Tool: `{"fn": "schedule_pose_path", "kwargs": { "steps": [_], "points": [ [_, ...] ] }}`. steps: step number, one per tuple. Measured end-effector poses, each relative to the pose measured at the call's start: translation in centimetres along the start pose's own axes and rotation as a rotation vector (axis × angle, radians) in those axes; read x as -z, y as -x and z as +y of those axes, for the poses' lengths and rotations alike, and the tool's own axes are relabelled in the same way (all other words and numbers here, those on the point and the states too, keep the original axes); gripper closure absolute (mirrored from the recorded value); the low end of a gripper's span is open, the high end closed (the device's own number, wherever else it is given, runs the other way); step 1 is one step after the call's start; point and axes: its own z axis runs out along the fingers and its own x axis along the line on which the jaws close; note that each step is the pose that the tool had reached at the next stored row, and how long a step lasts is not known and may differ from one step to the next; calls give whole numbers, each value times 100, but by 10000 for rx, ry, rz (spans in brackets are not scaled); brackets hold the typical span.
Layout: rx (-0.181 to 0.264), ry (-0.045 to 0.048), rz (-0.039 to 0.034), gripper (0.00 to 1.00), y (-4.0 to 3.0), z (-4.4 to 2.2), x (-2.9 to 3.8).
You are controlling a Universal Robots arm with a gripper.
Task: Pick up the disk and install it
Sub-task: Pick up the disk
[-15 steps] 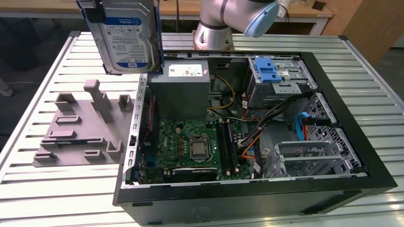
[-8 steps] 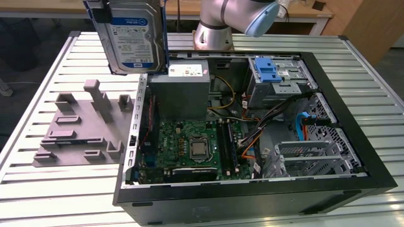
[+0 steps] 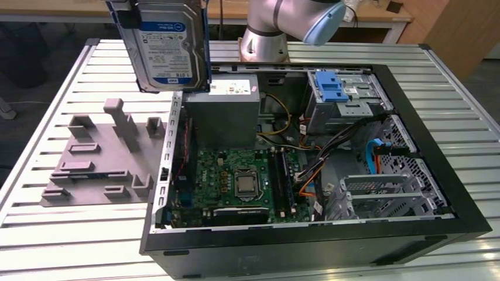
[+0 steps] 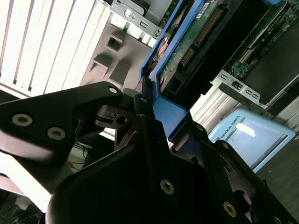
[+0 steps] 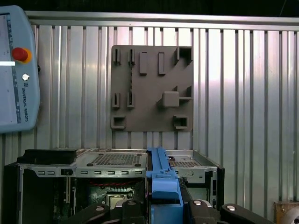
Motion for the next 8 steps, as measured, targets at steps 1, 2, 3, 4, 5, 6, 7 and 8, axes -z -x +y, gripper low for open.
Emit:
{"fn": "schedule_pose_path", "kwargs": {
  "steps": [1,2,3,4,5,6,7,8],
  "points": [
    [1,1,1,64,0,-1,1],
    [1,1,1,64,0,-1,1],
    [1,1,0,64,0,-1,0],
    [1,1,1,64,0,-2,0],
    [1,0,1,64,0,-2,0],
    [2,1,0,64,0,-2,0],
    [1,1,0,64,0,-3,0],
    [1,1,0,64,0,-4,0]
  ]
}}
